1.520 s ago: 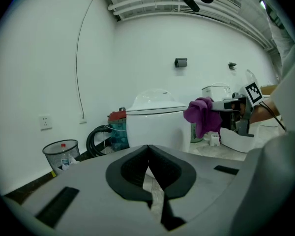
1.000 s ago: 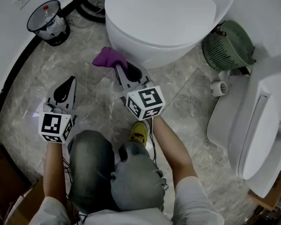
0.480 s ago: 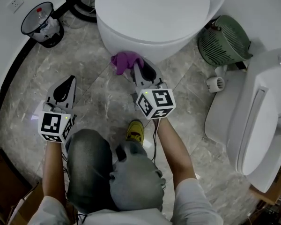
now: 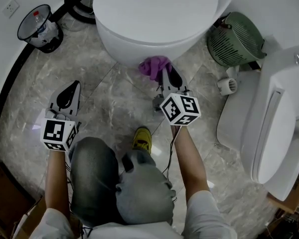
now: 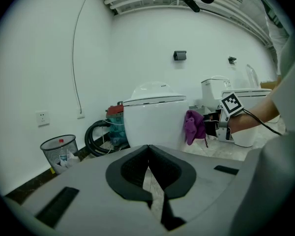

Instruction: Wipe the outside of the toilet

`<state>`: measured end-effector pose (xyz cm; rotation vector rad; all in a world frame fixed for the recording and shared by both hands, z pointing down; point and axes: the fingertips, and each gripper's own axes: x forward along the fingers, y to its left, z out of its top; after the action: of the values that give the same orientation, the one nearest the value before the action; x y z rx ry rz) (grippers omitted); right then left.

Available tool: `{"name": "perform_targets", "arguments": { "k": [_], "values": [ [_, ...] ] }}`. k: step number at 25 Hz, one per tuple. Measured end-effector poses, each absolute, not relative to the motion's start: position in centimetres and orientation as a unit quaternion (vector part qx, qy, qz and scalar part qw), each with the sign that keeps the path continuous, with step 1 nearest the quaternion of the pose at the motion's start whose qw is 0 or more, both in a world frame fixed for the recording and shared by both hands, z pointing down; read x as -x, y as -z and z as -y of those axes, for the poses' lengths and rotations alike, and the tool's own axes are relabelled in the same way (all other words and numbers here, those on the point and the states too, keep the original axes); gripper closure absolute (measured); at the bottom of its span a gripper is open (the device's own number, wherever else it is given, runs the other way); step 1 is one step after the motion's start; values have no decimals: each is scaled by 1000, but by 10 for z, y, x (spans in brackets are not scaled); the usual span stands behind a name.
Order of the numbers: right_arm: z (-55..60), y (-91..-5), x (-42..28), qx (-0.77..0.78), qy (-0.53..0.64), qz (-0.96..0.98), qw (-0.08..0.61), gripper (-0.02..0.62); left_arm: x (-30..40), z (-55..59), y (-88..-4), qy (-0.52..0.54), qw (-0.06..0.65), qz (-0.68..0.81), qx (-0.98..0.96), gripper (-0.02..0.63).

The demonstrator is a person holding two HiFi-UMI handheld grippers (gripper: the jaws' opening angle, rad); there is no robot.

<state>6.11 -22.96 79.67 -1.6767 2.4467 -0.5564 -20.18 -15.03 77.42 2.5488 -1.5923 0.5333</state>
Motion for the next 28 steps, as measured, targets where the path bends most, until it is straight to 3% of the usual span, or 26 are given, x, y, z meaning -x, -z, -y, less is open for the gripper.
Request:
{"name": "perform_targets", "arguments": {
  "k": [9, 16, 22, 28],
  "values": [
    [251, -806, -136, 649, 180, -739, 35, 537, 197, 154, -777, -174, 46, 515, -838, 592],
    [211, -788, -175, 674, 159, -719, 55, 538, 193, 148, -776, -168, 45, 510, -843, 592],
    [143, -762, -101, 557, 81, -826, -4, 538, 199, 141, -769, -162, 41, 516, -840, 592],
    [129, -788, 0, 424, 96, -900, -39, 538, 208, 136, -767, -168, 39, 526, -833, 592]
  ]
}}
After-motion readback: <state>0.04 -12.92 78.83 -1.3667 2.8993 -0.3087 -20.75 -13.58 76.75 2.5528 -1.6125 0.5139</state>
